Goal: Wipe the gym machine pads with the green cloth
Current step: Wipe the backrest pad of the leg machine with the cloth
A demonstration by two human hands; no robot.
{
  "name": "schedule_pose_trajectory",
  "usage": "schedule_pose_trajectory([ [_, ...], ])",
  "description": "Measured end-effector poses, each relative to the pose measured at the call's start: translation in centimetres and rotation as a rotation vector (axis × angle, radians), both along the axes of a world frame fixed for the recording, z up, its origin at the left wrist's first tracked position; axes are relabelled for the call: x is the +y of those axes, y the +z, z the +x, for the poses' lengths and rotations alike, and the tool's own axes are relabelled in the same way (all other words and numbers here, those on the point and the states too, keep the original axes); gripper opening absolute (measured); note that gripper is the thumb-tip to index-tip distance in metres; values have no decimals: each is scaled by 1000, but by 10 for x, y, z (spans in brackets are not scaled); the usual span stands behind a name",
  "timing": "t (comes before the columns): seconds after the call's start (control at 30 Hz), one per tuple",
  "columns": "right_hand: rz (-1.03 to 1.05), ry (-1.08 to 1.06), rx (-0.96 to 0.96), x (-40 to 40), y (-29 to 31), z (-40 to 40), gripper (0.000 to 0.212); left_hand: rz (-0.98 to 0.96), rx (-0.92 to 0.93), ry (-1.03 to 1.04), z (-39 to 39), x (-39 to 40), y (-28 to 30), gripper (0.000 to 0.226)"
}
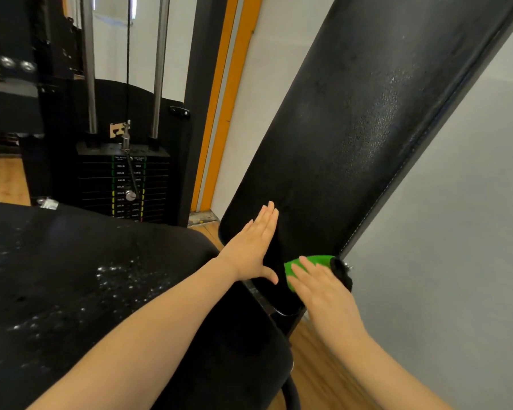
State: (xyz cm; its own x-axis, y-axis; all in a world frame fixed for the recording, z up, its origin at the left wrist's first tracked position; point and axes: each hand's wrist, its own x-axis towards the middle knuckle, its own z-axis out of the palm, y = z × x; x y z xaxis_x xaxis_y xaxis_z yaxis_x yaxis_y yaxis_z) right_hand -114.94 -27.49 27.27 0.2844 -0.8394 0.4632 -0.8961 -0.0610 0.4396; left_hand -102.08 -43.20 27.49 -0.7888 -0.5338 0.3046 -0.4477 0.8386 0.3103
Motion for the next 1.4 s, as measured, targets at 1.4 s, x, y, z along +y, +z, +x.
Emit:
schedule_pose_trajectory([
  [1.4,360,56,-442,19,-43,14,63,72,-340,196,51,28,17,90],
])
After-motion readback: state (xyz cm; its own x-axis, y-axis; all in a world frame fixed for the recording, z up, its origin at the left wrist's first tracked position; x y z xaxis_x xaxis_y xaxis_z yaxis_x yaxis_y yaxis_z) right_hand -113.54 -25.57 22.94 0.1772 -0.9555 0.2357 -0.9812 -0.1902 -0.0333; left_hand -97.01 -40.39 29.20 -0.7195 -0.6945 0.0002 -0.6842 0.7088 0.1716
